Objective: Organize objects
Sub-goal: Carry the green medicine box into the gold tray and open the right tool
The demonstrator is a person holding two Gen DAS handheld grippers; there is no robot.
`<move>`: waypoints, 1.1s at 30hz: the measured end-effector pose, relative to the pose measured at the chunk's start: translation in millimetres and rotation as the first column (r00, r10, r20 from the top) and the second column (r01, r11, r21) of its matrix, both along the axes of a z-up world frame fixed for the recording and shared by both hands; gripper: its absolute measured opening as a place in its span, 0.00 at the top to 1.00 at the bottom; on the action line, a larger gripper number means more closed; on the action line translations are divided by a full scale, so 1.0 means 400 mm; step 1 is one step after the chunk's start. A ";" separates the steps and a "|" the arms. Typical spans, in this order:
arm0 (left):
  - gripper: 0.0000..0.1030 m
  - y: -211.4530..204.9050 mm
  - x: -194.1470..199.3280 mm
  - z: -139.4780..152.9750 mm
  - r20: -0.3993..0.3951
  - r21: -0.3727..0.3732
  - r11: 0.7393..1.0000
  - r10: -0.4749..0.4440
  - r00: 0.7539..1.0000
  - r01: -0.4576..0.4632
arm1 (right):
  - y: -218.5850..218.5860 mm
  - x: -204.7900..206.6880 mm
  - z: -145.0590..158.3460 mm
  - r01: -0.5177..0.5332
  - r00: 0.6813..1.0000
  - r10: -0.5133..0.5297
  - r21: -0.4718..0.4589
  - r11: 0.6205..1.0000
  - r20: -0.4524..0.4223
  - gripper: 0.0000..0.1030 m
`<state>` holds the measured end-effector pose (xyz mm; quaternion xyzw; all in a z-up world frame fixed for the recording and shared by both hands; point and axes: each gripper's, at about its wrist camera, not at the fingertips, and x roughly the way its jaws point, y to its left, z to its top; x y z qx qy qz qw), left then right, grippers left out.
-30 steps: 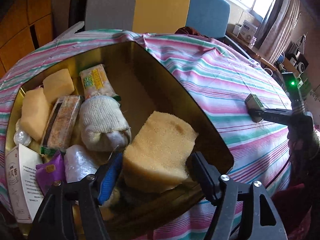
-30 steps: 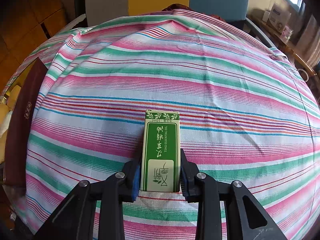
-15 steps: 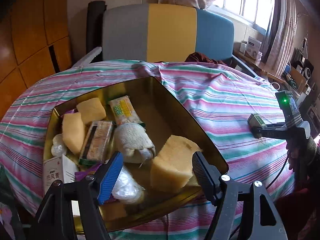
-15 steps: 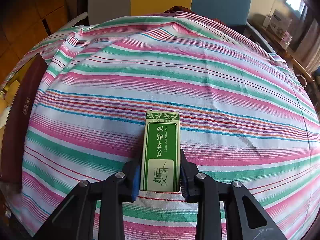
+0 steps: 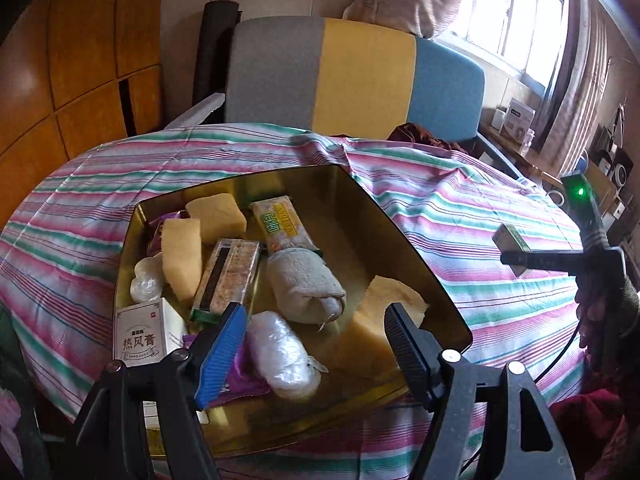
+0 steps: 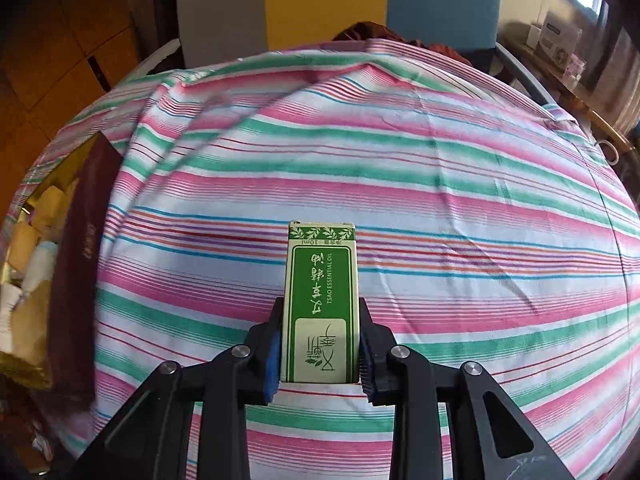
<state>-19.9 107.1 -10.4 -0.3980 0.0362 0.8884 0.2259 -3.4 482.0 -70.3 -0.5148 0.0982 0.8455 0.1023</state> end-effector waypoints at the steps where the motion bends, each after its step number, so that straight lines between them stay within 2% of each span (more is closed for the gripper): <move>1: 0.29 -0.010 -0.001 0.001 -0.002 0.004 1.000 0.007 1.000 -0.007 | -0.030 -0.008 0.023 -0.022 1.000 0.022 -0.006 1.000 -0.018 0.70; 6: 0.29 -0.089 -0.008 0.012 -0.011 0.035 0.996 0.076 0.997 -0.076 | -0.225 -0.080 0.134 -0.183 0.977 0.177 -0.042 0.982 -0.115 0.70; 10: 0.29 -0.150 -0.009 0.017 -0.020 0.036 0.989 0.142 0.990 -0.141 | -0.394 -0.154 0.159 -0.303 0.946 0.294 -0.055 0.951 -0.136 0.70; 16: 0.29 -0.205 -0.017 0.018 -0.016 0.041 0.977 0.209 0.978 -0.208 | -0.530 -0.258 0.087 -0.365 0.930 0.362 -0.056 0.929 -0.054 0.70; 25: 0.29 -0.210 -0.023 0.006 -0.034 -0.016 0.964 0.263 0.964 -0.264 | -0.578 -0.316 -0.020 -0.370 0.927 0.367 0.018 0.929 0.075 0.70; 28: 0.29 -0.206 -0.023 0.008 -0.050 -0.041 0.957 0.284 0.958 -0.286 | -0.589 -0.309 -0.026 -0.380 0.924 0.375 0.052 0.924 0.075 0.66; 32: 0.29 -0.199 -0.012 0.020 -0.078 -0.045 0.955 0.290 0.954 -0.294 | -0.571 -0.292 -0.007 -0.353 0.935 0.353 0.024 0.935 0.025 0.39; 33: 0.29 -0.195 -0.008 0.024 -0.086 -0.053 0.953 0.294 0.952 -0.299 | -0.568 -0.284 0.003 -0.349 0.937 0.349 0.014 0.937 0.005 0.39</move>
